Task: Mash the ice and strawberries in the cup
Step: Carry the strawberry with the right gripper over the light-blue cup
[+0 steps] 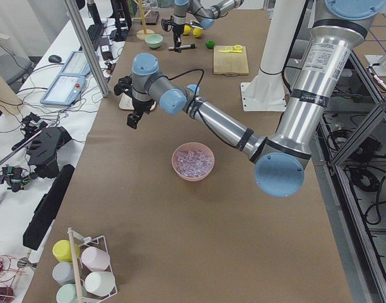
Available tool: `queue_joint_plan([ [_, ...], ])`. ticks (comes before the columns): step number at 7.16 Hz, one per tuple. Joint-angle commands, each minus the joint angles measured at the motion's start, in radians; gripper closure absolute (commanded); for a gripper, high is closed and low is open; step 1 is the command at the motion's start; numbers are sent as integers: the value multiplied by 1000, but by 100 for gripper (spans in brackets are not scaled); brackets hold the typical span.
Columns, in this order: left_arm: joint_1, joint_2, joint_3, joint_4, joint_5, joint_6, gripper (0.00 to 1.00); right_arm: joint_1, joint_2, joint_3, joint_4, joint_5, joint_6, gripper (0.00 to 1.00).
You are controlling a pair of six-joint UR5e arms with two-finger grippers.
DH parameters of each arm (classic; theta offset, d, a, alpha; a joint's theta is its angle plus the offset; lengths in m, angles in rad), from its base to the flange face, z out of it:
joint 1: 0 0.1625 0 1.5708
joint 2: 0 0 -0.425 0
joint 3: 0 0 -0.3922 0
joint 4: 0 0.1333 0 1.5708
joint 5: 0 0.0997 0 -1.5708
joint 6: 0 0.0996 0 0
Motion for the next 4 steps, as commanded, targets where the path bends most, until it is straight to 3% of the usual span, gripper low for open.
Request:
queue_joint_plan([
  [1,4,-2,5,0,0,1,3,2,43,70,3,-4,2,100],
  [4,13,-2,4,0,1,5,3,-15,105,108,4,-11,5,100],
])
